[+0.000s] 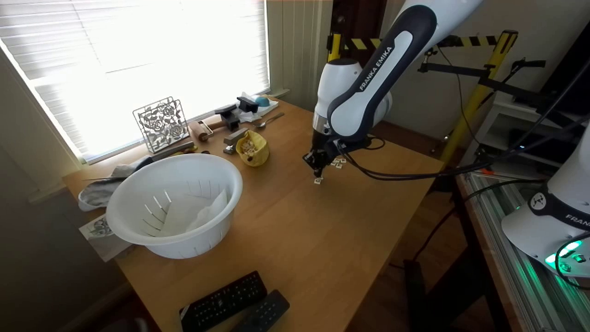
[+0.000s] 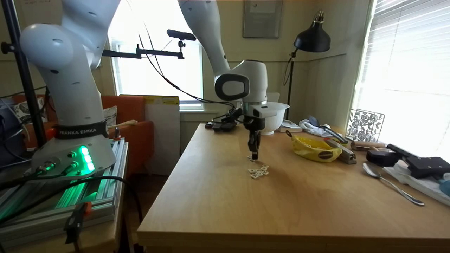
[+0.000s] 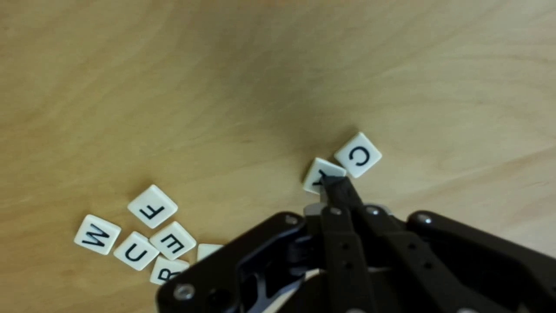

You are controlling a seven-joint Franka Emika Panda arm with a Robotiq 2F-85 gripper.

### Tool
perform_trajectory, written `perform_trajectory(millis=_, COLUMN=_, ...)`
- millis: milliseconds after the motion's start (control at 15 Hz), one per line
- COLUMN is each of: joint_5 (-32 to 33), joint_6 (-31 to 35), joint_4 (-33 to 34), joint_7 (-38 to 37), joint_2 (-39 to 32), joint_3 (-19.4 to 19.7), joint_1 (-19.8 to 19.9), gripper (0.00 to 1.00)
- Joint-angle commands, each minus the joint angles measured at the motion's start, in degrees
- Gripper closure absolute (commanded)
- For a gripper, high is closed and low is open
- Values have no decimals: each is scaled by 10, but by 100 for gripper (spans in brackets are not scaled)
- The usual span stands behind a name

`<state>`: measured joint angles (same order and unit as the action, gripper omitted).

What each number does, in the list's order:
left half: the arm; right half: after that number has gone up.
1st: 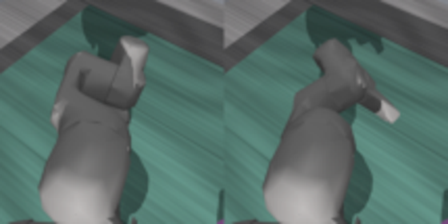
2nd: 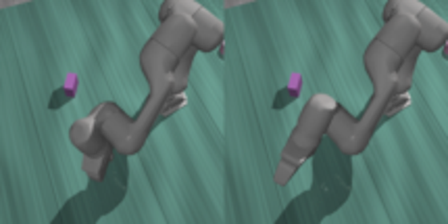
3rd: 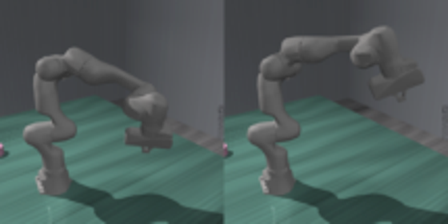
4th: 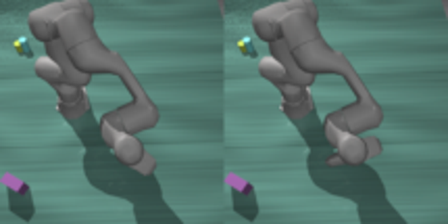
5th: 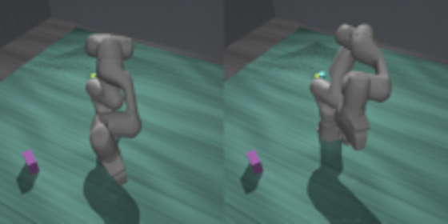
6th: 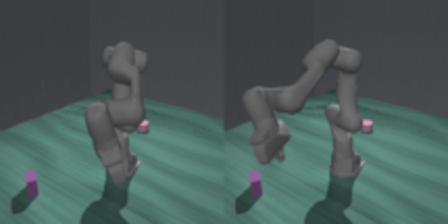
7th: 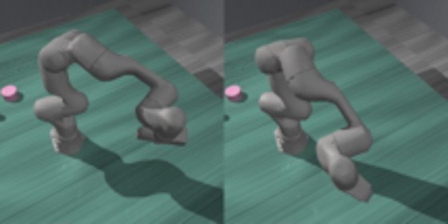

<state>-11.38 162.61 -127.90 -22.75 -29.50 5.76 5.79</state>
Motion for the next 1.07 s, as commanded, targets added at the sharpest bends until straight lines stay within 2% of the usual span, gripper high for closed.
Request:
perform_trajectory(millis=0, joint_5=-18, joint_6=-7, joint_4=12, joint_7=-36, joint_2=-16, joint_3=20, joint_1=-27, gripper=100)
perform_trajectory(millis=467, joint_5=-21, joint_6=-1, joint_4=20, joint_7=-87, joint_2=-25, joint_3=36, joint_1=-51, gripper=100)
perform_trajectory(millis=1000, joint_5=-14, joint_6=5, joint_4=30, joint_7=-101, joint_2=-35, joint_3=42, joint_1=-64, gripper=100)
